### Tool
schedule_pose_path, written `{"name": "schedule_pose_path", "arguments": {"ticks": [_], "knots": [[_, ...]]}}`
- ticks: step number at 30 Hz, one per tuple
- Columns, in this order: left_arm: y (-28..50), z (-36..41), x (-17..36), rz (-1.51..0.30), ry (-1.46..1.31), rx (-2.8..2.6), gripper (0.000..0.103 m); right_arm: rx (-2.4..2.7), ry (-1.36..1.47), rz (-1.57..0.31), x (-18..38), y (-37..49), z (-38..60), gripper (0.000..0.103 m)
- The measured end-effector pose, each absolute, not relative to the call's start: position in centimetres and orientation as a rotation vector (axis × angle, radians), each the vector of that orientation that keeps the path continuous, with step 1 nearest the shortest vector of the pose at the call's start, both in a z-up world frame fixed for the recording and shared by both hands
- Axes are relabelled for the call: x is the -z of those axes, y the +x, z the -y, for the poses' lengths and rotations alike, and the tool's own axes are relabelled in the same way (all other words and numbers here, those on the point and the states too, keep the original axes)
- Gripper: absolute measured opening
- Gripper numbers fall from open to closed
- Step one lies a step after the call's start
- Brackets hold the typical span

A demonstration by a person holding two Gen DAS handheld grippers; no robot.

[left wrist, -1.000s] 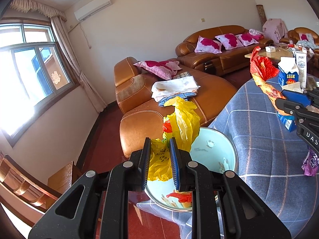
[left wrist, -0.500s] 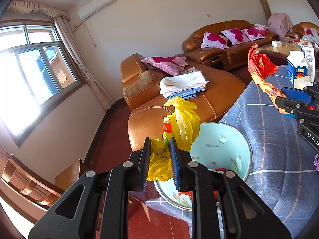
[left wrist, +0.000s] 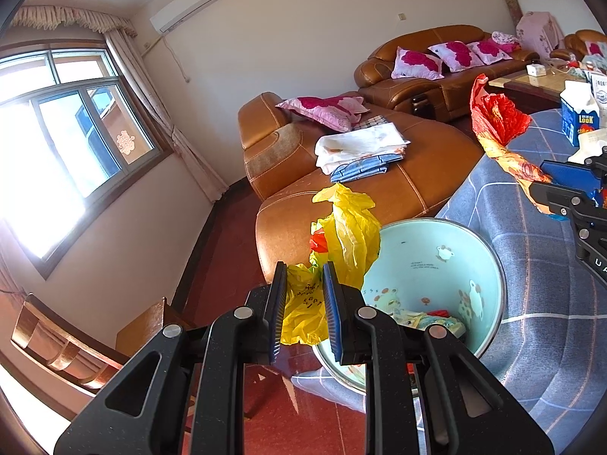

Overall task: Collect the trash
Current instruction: 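Carry the yellow bag and the red-orange bag over the green bin, then open the left tool over the bin while the right tool drops the red-orange bag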

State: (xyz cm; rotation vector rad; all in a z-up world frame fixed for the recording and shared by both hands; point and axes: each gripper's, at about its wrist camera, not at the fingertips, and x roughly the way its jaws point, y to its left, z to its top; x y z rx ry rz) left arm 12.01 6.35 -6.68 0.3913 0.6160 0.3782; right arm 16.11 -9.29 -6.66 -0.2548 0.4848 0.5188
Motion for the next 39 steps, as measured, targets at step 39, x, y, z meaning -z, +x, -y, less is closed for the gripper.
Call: {"name": "schedule_pose_path", "arguments": {"ticks": [39], "knots": [[13.0, -7.2, 7.4, -0.639, 0.403, -0.377, 0.020, -0.609, -0.338, -0.493, 8.2, 15.8, 6.7, 0.020]]}}
